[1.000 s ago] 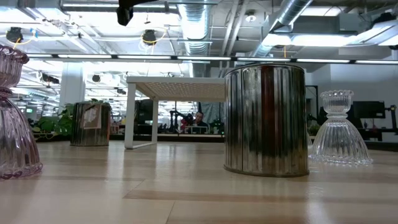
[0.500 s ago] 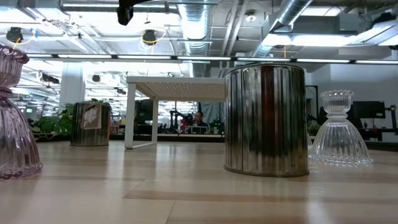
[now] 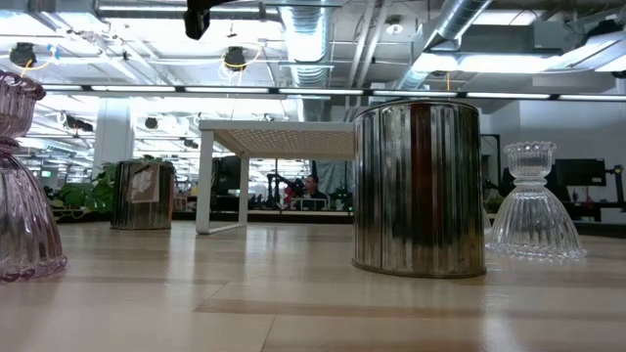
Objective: Pick & Place candle stick holders
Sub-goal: Put the top gold candle holder on the shelf
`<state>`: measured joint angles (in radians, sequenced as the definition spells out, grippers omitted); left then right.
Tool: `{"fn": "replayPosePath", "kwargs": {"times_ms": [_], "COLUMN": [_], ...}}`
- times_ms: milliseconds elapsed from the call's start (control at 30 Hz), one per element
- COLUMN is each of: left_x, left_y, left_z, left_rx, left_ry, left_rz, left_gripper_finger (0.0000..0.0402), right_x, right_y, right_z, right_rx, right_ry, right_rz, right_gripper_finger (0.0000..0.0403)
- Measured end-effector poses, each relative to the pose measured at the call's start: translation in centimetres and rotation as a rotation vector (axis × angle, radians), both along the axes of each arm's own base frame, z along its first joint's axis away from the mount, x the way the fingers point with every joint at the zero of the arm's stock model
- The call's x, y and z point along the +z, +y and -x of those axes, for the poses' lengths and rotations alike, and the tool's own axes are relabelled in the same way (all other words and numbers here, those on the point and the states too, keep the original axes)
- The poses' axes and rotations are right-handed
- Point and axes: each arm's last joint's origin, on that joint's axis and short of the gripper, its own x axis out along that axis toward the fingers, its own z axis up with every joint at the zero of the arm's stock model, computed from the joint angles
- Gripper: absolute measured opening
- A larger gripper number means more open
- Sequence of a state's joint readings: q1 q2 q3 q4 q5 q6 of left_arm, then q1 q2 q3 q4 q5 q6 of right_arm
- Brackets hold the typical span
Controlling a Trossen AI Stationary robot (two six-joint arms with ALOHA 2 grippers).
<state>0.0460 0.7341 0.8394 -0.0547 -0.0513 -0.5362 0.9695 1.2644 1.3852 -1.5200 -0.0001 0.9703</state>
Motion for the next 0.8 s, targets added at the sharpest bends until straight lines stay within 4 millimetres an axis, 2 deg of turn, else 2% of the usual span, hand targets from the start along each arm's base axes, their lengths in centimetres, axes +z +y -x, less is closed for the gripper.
{"fn": "replayPosePath", "kwargs": {"times_ms": [400, 533, 800], "left_x": [0.10, 0.11, 0.11], "left_y": [0.00, 0.00, 0.00], "left_z": [0.01, 0.01, 0.01], "left_rx": [0.000, 0.000, 0.000], "left_ry": [-0.011, -0.011, -0.011], "left_rz": [0.000, 0.000, 0.000], "left_gripper_finger": [0.0146, 0.0146, 0.0146], "right_x": [-0.29, -0.30, -0.30], "right_y": [0.09, 0.08, 0.07], "right_z": [0.01, 0.04, 0.04], "right_rx": [0.003, 0.004, 0.015], "right_ry": [0.017, 0.025, 0.023], "right_rz": [-0.008, -0.010, -0.009], "right_gripper_finger": [0.0253, 0.0223, 0.0138]}}
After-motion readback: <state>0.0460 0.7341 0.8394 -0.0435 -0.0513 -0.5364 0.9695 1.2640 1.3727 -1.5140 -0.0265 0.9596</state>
